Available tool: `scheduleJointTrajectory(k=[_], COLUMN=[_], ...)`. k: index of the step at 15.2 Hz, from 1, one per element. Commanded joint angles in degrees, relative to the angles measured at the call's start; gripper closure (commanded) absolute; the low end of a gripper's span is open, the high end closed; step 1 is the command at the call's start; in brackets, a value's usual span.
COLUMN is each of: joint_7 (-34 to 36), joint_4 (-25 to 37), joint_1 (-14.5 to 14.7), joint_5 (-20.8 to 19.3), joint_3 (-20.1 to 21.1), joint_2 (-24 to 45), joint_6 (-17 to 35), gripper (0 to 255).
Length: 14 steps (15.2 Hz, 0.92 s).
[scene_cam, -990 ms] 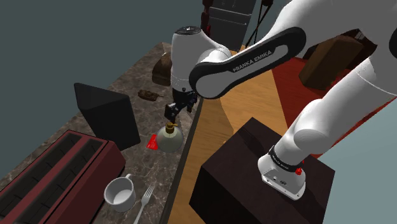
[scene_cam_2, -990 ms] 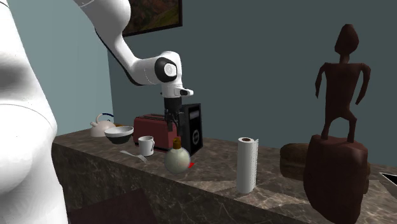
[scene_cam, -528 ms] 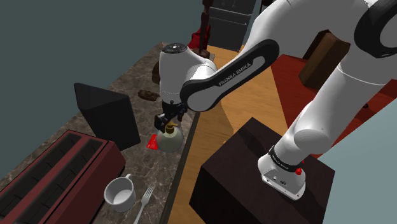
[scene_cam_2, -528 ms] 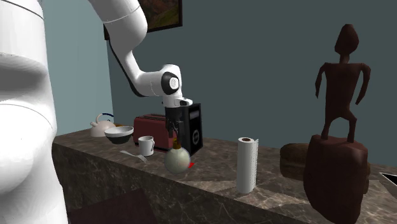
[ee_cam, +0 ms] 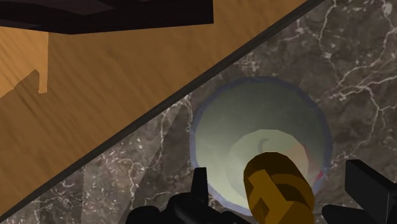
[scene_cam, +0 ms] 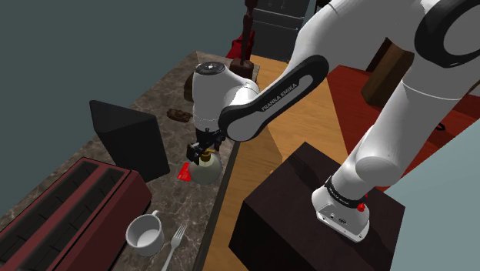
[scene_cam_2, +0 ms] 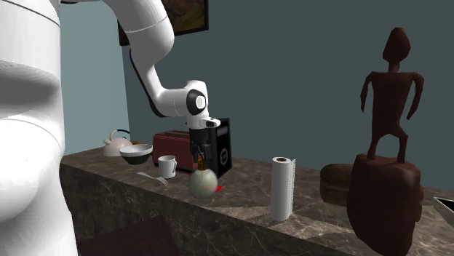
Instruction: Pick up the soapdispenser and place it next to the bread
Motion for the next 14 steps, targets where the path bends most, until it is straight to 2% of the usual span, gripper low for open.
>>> scheduleJointTrajectory(k=[1, 3, 4, 14], joint_7=[0.0, 0.0, 0.0, -0.4], joint_4=[0.0, 0.0, 0.0, 0.1], joint_1=[0.0, 0.0, 0.0, -0.1], joint_5=[0.0, 0.0, 0.0, 0.6], joint_3=[0.0, 0.0, 0.0, 0.1], joint_2=[0.0, 0.0, 0.0, -0.6], joint_6=[0.1, 0.1, 0.1, -0.6], gripper=[0, 0, 255, 255])
